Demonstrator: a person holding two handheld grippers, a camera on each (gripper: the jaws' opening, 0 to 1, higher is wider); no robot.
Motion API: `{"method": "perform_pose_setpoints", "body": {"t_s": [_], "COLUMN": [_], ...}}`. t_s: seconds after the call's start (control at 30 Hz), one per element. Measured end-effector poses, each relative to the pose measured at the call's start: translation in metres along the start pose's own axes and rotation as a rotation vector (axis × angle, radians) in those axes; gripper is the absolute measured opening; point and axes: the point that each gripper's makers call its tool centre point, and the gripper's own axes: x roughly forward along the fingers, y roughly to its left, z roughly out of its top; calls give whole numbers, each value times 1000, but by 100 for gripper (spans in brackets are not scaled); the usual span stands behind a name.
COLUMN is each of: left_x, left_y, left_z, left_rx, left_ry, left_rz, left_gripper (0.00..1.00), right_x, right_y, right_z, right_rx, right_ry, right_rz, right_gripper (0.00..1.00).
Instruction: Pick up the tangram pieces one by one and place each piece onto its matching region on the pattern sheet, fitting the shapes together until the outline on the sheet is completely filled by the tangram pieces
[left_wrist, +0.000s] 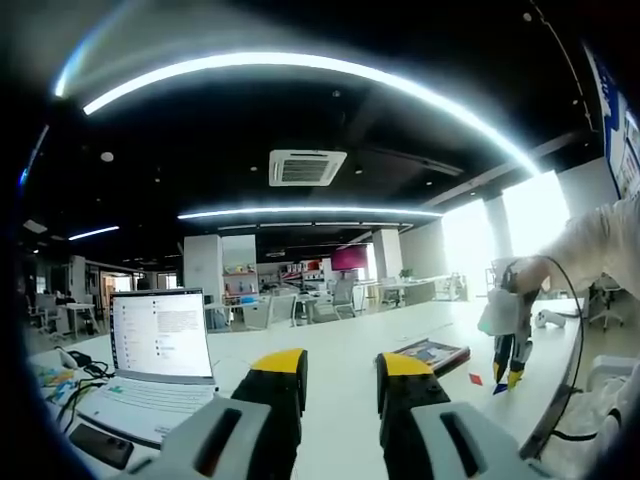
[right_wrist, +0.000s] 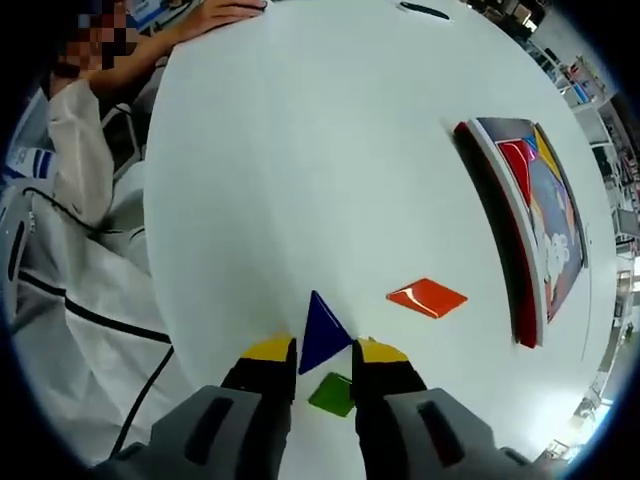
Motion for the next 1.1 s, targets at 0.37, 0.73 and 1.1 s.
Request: {"method": "perform_pose_setpoints", "body": {"t_s": [0.37,0.73,1.1], "left_x": [5,-2,7], "left_y": [-2,1,-4], "left_z": [-1,4,1], "left_rx": [7,-8,-2], "left_ry": [9,-18,-2], "left_rz": [-4,-2,-13], "left_gripper": [30,30,30], "right_x": [-7,-65,-88], "right_y": [5,-64,-154], "right_z": [11,40,59], "right_rx": [-81,-200,-206], "right_ry": [-36,-92,-133], "right_rz": [89,-45,-173], "right_gripper": [20,20,20]}}
